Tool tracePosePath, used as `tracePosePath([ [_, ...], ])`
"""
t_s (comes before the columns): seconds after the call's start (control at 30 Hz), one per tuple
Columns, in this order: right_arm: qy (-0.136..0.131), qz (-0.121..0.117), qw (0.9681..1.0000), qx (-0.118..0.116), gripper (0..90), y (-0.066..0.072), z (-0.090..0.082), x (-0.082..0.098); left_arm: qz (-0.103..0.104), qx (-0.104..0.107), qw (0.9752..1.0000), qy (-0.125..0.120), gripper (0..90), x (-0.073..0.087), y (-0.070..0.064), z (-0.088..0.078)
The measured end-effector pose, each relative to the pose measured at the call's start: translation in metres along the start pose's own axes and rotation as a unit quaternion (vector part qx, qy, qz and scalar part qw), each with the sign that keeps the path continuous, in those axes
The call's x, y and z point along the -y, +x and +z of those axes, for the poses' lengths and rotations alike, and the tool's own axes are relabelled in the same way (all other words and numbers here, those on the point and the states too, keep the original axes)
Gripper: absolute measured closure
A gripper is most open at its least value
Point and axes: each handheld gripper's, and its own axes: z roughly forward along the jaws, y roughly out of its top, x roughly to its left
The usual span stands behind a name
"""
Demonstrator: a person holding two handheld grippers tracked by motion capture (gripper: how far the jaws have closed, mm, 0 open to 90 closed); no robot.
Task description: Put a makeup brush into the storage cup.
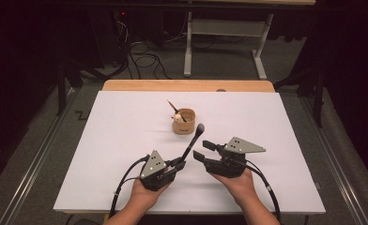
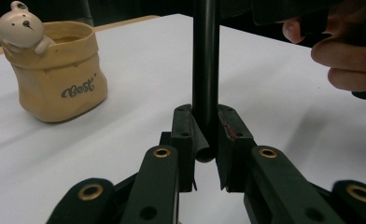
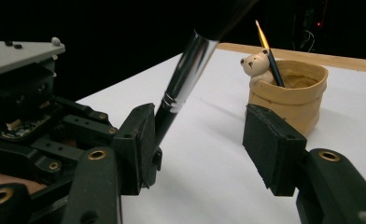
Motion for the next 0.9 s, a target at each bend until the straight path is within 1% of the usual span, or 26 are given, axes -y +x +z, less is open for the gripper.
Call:
tracePosePath([
  [0.17,-0.007,0.014,0.9998,-0.011,49.0,-0.0010,0.0006,-0.0009,-0.002,0.004,1.0000,-0.001,79.0,0.0023,-0.0021,0.0032],
  [0.3,-0.011,0.022,0.9995,-0.018,49.7,-0.0017,0.0014,-0.0011,-0.005,0.006,1.0000,-0.001,79.0,0.0031,-0.0029,0.0043],
  [0.33,-0.014,0.029,0.9992,-0.023,50.3,-0.0021,0.0018,-0.0012,-0.005,0.007,1.0000,-0.002,79.0,0.0035,-0.0034,0.0049],
  [0.37,-0.014,0.029,0.9992,-0.023,50.3,-0.0021,0.0018,-0.0012,-0.005,0.007,1.0000,-0.002,79.0,0.0035,-0.0034,0.0049],
  [0.4,-0.017,0.038,0.9988,-0.026,50.8,-0.0023,0.0022,-0.0014,-0.006,0.007,0.9999,-0.003,79.0,0.0036,-0.0038,0.0053],
  [0.47,-0.018,0.041,0.9986,-0.028,51.2,-0.0026,0.0024,-0.0014,-0.007,0.008,0.9999,-0.003,79.0,0.0039,-0.0042,0.0058],
  [0.53,-0.021,0.053,0.9978,-0.034,52.5,-0.0033,0.0036,-0.0013,-0.007,0.009,0.9999,-0.005,79.0,0.0042,-0.0048,0.0063],
  [0.63,-0.024,0.054,0.9976,-0.036,53.2,-0.0042,0.0046,-0.0012,-0.008,0.011,0.9999,-0.007,79.1,0.0042,-0.0055,0.0067],
  [0.73,-0.024,0.066,0.9967,-0.042,54.6,-0.0052,0.0056,-0.0009,-0.008,0.016,0.9998,-0.010,79.0,0.0044,-0.0066,0.0072],
  [0.9,-0.026,0.075,0.9956,-0.049,57.0,-0.0063,0.0058,-0.0007,-0.009,0.019,0.9997,-0.012,79.0,0.0047,-0.0075,0.0078],
])
